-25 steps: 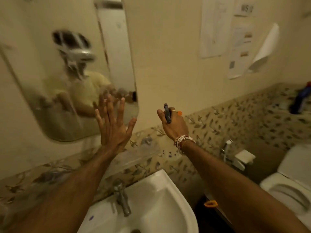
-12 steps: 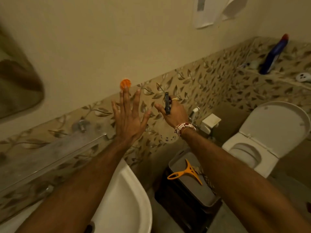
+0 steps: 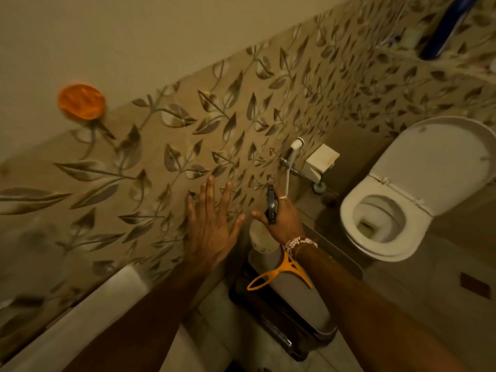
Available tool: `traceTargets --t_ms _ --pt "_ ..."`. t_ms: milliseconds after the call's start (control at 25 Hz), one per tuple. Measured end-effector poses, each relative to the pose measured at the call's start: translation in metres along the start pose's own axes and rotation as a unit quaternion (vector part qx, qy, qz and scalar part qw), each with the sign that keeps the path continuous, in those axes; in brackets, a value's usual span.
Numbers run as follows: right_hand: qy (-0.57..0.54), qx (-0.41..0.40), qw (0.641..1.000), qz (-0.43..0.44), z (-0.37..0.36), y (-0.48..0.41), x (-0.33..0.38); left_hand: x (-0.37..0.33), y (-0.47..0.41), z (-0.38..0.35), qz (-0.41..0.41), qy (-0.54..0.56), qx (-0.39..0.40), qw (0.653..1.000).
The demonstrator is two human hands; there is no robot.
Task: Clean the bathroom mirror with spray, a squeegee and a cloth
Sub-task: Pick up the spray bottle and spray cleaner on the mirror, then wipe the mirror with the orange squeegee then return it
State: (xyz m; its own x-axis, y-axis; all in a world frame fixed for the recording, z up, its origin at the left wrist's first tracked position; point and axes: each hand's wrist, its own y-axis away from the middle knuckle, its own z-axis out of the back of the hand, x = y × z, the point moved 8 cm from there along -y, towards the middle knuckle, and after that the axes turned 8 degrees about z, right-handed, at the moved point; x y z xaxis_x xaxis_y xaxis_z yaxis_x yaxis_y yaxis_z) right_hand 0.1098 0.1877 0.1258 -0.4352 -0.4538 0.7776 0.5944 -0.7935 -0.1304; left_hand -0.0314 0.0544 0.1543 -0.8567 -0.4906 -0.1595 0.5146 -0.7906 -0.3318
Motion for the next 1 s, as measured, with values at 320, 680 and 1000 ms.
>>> traceTargets --t_ms 320,680,1000 --pt "-0.005 -0.027 0.998 -0.049 -0.075 0.027 -0.117 0.009 0.023 -0.127 -0.054 -0.011 0.043 0.998" --pt "-0.031 -0.066 0.994 -0.076 -0.103 0.048 -0.164 0.003 0.040 -0.188 -0.078 -0.005 0.072 0.994" --pt "-0.027 -0.033 0.989 -0.143 -0.109 0.080 -0.172 0.002 0.054 -0.188 -0.071 -0.007 0.089 0.994"
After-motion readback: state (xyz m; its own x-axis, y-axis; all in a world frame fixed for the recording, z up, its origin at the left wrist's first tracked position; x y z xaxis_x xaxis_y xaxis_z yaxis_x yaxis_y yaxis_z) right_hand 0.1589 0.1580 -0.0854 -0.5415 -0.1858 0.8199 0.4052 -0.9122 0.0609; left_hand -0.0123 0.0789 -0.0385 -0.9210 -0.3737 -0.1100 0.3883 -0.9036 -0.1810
